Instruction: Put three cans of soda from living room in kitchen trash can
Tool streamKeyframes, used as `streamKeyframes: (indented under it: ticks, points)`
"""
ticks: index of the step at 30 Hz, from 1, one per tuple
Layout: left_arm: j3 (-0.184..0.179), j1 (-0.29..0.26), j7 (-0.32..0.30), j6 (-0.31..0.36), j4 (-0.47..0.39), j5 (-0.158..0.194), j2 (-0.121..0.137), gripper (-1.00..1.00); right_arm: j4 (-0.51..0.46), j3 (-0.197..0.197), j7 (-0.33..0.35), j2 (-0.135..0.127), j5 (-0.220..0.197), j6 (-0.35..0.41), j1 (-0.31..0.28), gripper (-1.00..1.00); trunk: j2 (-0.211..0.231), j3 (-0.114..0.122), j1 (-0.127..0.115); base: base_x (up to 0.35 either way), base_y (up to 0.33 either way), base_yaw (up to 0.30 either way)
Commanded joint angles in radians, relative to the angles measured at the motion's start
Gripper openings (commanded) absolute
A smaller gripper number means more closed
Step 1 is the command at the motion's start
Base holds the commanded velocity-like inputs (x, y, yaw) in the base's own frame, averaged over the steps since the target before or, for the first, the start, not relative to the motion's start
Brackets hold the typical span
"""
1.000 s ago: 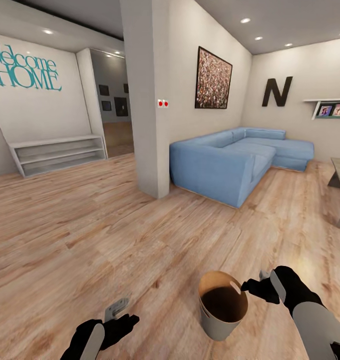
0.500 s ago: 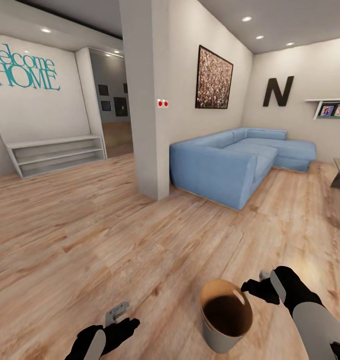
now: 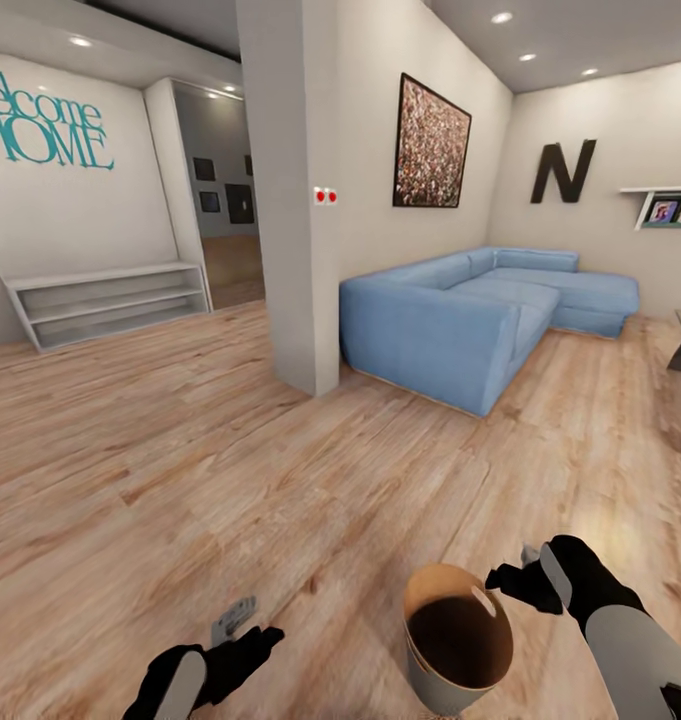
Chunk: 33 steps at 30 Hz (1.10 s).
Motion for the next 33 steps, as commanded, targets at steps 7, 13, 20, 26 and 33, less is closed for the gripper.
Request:
streamKeyframes:
  ticks: [7, 13, 20, 26, 33]
  points:
    - [0.001, -0.003, 0.001, 0.026, -0.002, 0.032, 0.005, 1.0, 0.005, 0.0, -0.012, 0.001, -0.001, 0.0, 0.0, 1.0, -0.002, -0.027, 0.003, 0.002, 0.0, 0.0]
    - [0.001, -0.004, 0.004, 0.029, 0.0, 0.034, 0.005, 1.0, 0.005, 0.0, -0.013, 0.002, 0.0, 0.0, 0.0, 1.0, -0.003, -0.05, 0.006, 0.0, 0.0, 0.0]
    - [0.001, -0.006, 0.006, 0.029, 0.002, 0.033, 0.006, 1.0, 0.005, 0.0, -0.013, 0.004, 0.001, 0.0, 0.0, 1.0, -0.005, -0.077, 0.009, 0.0, 0.0, 0.0]
    - [0.001, -0.006, 0.006, 0.029, 0.004, 0.033, 0.006, 1.0, 0.005, 0.0, -0.013, 0.004, 0.001, 0.0, 0.0, 1.0, -0.006, -0.101, 0.012, 0.0, 0.0, 0.0]
    - [0.001, -0.006, 0.007, 0.029, 0.008, 0.032, 0.006, 1.0, 0.005, 0.0, -0.013, 0.004, 0.001, 0.0, 0.0, 1.0, -0.008, -0.128, 0.015, 0.0, 0.0, 0.0]
